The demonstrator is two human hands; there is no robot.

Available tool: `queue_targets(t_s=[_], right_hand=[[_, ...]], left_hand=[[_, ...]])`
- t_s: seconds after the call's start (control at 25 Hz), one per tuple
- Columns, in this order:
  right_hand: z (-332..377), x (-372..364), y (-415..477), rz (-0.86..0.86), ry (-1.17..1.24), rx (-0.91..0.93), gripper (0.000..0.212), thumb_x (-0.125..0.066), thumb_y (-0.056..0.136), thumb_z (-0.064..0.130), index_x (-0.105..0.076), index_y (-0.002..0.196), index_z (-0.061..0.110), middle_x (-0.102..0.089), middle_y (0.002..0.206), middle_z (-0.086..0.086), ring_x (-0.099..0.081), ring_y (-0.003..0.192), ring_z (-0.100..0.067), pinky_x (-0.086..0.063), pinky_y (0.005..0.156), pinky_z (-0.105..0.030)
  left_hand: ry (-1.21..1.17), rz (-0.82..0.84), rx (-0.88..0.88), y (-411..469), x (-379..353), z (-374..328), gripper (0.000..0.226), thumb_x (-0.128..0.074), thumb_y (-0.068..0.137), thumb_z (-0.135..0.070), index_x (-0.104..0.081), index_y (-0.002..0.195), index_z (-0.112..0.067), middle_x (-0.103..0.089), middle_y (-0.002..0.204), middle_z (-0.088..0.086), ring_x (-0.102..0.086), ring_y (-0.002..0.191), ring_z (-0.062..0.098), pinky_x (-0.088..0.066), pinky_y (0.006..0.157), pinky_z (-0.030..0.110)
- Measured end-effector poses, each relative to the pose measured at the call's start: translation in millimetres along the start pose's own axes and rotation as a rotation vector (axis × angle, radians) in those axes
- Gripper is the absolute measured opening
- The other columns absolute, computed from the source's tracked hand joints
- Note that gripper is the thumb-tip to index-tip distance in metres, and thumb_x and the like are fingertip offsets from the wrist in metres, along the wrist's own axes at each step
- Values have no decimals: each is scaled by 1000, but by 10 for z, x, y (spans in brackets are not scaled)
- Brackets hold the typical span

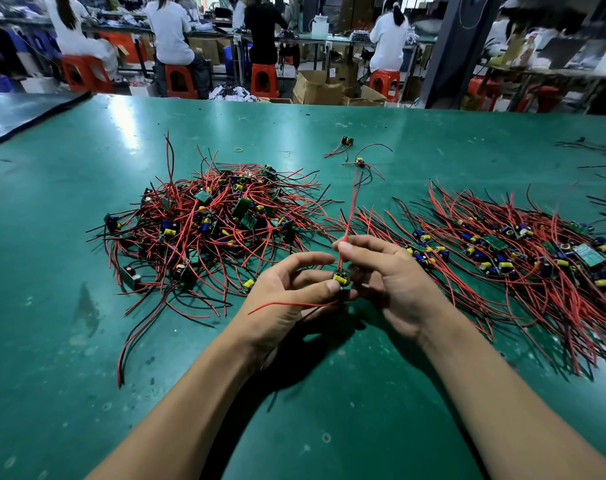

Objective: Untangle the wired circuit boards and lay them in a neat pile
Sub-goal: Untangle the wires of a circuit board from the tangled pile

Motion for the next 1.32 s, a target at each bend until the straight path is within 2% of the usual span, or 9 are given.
queue_targets(t_s=[0.24, 0.4, 0.48, 0.56, 0.64, 0.76, 0.92, 1.08, 1.32], right_hand=[[-23, 2, 19, 32, 38, -14, 17, -80, 67, 19, -75, 82, 15, -68, 81, -6, -63, 61, -16, -56, 53, -29], [-93, -46, 13, 112, 28, -24, 15, -82, 70, 18, -77, 84, 14, -69, 82, -10, -65, 65, -18, -57, 60, -32], [-119, -53, 17, 130, -29, -14, 18, -85, 72, 22, -76, 86, 15, -71, 85, -10, -64, 73, -21, -54, 73, -36], [-118, -16, 25, 103, -135, 3, 24, -87, 69, 30, -76, 87, 18, -69, 89, -10, -56, 84, -26, -41, 81, -42], [-101, 9, 28, 93, -209, 32, 26, -85, 68, 35, -75, 86, 20, -64, 87, -8, -50, 86, -25, -38, 76, -40], [-99, -17, 13, 137, -241, 41, 19, -83, 74, 29, -76, 89, 20, -65, 83, -4, -55, 78, -19, -43, 65, -26], [-132, -31, 7, 121, -275, 27, 18, -77, 84, 24, -75, 96, 10, -67, 85, -11, -61, 72, -24, -50, 62, -30], [-156, 38, 30, -16, -277, 24, 26, -73, 88, 34, -73, 95, 9, -51, 58, -8, -41, 44, -14, -32, 45, -20], [-91, 211, 80, -211, -213, 115, 33, -68, 93, 32, -66, 95, -1, -43, 47, -2, -28, 35, -13, -24, 42, -16]], left_hand=[[139, -28, -24, -26, -37, 0, 35, -75, 70, -11, -68, 103, -5, -72, 94, 14, -68, 81, 21, -58, 75, 30], [321, -150, -80, -43, -4, -72, 3, -70, 85, -8, -68, 87, -6, -69, 79, 12, -64, 69, 21, -55, 59, 25], [359, -191, -86, -49, 1, -78, 8, -66, 87, 0, -67, 82, -6, -68, 71, 6, -60, 57, 12, -50, 50, 18], [371, -215, -82, -57, 3, -79, 13, -64, 88, 1, -69, 79, -6, -67, 65, 4, -56, 50, 8, -47, 48, 16], [355, -218, -83, -69, -2, -80, 15, -64, 90, -2, -72, 78, -7, -66, 64, 5, -54, 48, 7, -46, 46, 15], [362, -189, -102, -79, -22, -95, 20, -62, 91, -1, -75, 79, -10, -68, 63, 3, -54, 46, 4, -44, 45, 14], [329, -189, -71, -66, 14, -75, 25, -61, 90, 2, -78, 75, -8, -70, 67, 8, -60, 51, 10, -52, 51, 19], [264, -214, -13, -42, 64, -35, 18, -65, 86, 1, -77, 74, -4, -70, 71, 15, -64, 56, 18, -58, 58, 25], [255, -173, 23, -46, 28, -6, 14, -69, 85, -4, -78, 75, -7, -71, 72, 13, -64, 53, 15, -56, 61, 23]])
Point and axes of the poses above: each hand's wrist, its own y-axis towards the middle knuckle, its own x-axis out of the back of the hand, z = x × y, the point moved 8 cm from there along y, towards the middle knuckle
